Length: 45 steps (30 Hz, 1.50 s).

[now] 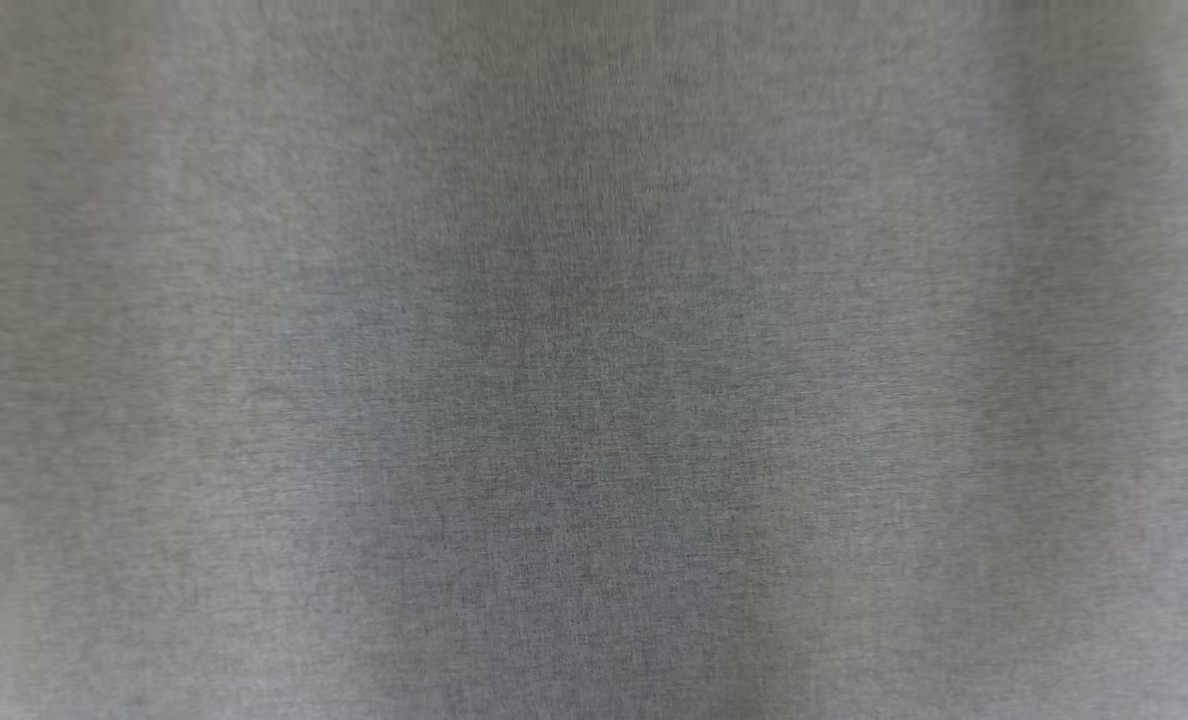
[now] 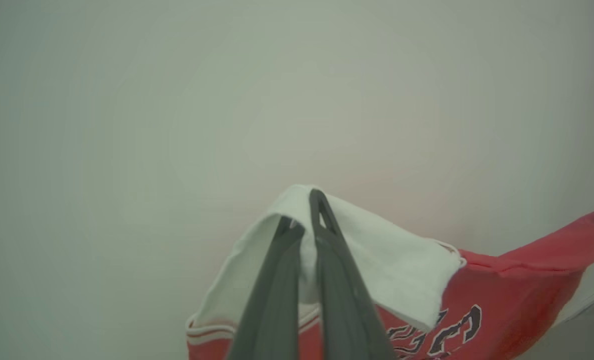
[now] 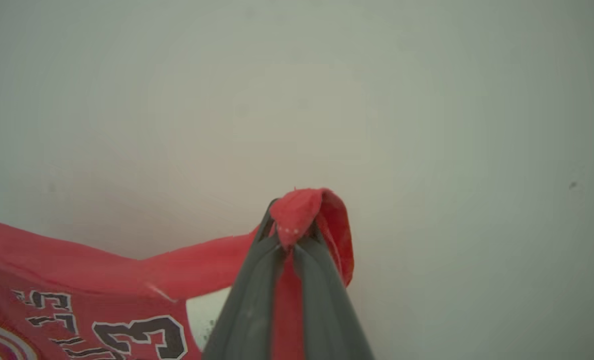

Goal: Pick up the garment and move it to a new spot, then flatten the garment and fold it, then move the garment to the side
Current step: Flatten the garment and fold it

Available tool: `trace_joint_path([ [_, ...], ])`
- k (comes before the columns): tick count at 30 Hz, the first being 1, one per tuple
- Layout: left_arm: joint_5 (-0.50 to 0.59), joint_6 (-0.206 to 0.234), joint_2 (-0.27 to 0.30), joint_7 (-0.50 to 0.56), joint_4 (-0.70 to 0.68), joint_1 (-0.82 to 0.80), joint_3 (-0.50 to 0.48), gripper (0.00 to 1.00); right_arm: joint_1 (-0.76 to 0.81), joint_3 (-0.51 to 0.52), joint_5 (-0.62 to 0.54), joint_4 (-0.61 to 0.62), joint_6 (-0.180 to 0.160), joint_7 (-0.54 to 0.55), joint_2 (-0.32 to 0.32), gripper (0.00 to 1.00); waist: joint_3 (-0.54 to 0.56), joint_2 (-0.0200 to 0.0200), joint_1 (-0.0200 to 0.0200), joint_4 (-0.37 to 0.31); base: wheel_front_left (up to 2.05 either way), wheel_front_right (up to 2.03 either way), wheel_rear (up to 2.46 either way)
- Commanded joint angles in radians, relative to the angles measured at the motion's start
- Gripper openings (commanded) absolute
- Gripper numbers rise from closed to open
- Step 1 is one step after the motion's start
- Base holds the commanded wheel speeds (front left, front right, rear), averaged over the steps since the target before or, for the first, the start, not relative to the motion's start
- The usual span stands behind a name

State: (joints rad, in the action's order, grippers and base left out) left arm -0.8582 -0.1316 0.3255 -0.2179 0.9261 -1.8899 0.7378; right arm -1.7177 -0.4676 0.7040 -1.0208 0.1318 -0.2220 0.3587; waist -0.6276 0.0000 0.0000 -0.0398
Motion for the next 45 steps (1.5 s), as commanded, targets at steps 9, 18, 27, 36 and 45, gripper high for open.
trace_joint_path([
  [9, -0.071, 0.044, 0.175, -0.048, -0.298, 0.538, -0.117, 0.0, 0.465, -0.033, 0.115, 0.192, -0.003, -0.041, 0.026, 0.0, 0.162, 0.0, 0.0, -0.009, 0.0, 0.0, 0.0],
  [18, 0.042, 0.201, 0.122, -0.048, -0.791, 1.243, -0.414, 0.0, 0.938, 0.057, 0.158, 0.401, -0.003, -0.044, 0.048, 0.0, 0.282, 0.0, 0.0, 0.01, 0.0, 0.0, 0.0],
  [27, 0.128, 0.195, -0.021, -0.048, -0.968, 1.731, -0.525, 0.0, 1.326, 0.172, 0.142, 0.54, -0.003, -0.044, 0.057, 0.0, 0.385, 0.0, 0.0, 0.019, 0.0, 0.0, 0.0],
  [36, 0.168, 0.143, -0.138, -0.049, -0.936, 1.972, -0.545, 0.0, 1.616, 0.291, 0.076, 0.624, -0.003, -0.013, 0.015, 0.0, 0.454, 0.0, 0.0, 0.042, 0.0, 0.0, 0.0],
  [45, 0.199, 0.109, -0.202, -0.049, -0.901, 2.107, -0.563, 0.0, 1.842, 0.445, -0.004, 0.733, -0.003, 0.084, -0.055, 0.0, 0.518, 0.0, 0.0, 0.06, 0.0, 0.0, 0.0],
])
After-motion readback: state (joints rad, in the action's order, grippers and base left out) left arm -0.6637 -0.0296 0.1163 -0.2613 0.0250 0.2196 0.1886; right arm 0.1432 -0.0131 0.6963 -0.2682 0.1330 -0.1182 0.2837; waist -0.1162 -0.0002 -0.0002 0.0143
